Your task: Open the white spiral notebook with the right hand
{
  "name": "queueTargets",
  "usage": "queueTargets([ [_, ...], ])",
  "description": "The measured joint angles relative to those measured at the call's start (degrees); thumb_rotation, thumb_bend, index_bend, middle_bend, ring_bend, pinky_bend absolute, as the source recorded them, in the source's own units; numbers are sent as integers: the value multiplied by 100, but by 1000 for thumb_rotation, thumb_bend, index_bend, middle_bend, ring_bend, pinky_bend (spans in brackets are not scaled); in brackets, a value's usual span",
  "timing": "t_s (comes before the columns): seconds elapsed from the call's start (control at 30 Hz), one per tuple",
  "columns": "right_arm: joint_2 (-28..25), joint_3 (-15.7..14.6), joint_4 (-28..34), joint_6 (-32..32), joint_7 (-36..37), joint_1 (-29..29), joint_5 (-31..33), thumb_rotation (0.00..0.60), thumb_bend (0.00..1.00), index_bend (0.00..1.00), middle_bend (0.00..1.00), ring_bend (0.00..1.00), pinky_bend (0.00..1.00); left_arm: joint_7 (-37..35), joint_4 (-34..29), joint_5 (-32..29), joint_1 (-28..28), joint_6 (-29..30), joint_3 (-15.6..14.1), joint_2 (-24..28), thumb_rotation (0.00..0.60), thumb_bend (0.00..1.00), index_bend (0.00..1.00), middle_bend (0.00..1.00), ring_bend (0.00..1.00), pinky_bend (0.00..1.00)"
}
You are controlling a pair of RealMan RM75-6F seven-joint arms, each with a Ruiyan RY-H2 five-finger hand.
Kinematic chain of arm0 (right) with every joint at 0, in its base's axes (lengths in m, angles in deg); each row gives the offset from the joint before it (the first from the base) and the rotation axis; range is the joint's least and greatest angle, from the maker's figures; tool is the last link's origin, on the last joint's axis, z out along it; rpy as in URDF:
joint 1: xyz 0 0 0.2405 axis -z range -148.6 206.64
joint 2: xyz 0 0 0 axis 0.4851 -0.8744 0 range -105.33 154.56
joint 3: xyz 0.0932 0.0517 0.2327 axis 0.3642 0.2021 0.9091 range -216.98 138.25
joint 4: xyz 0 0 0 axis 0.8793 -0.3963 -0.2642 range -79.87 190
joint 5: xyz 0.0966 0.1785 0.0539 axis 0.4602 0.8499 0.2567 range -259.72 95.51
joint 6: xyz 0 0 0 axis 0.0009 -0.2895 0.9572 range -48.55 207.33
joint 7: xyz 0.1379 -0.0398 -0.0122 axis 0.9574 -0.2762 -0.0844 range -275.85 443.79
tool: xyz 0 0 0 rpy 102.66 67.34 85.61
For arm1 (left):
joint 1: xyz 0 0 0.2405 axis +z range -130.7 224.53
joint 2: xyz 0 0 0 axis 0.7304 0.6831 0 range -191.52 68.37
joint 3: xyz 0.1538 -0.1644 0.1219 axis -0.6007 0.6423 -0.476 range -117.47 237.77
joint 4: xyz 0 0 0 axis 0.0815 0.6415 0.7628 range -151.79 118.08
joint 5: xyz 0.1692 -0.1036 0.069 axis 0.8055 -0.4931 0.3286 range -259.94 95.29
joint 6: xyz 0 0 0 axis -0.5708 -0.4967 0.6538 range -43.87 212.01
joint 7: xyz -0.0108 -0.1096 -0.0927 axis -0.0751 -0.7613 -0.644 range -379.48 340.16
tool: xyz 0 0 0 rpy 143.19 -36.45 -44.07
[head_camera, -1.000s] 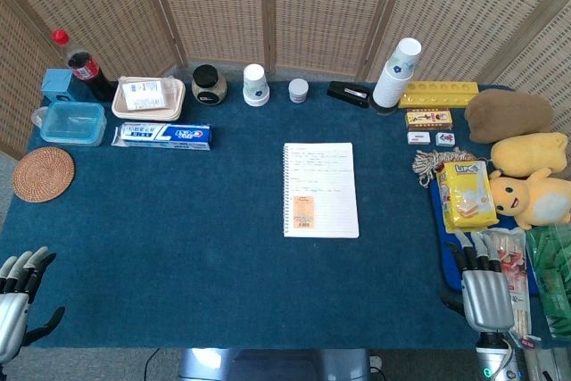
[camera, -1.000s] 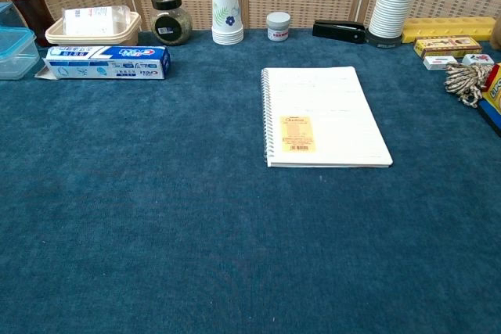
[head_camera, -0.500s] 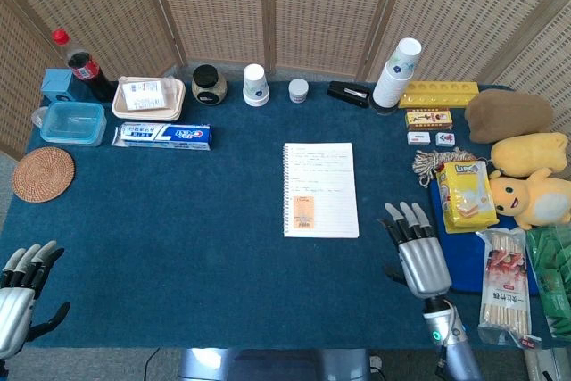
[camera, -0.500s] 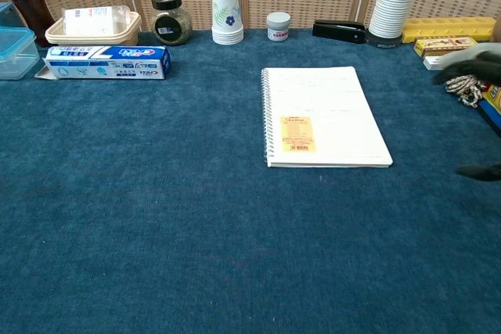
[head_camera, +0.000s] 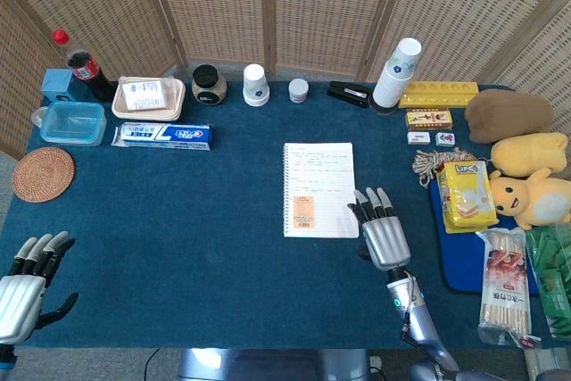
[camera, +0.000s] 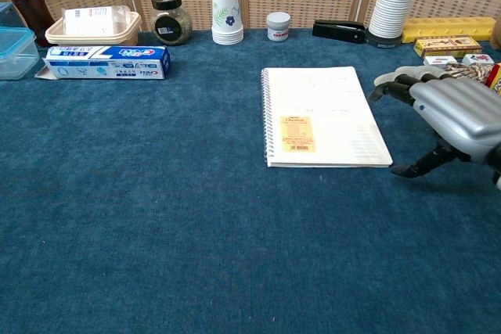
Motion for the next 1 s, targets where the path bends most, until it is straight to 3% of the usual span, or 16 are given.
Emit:
queueTargets([
  [0.4,282,-8,-878,-47,347,-294,91,600,146,194,152,23,65,14,3,-63,-35,-52,-5,-21,600,270,162,78,26,0],
  [1.0,327,-161,-1031,52,410,-344,200,600,144,181,150,22,64,-75,82,-65,-2,22,-44,-52,600,271,162,78,26,0],
])
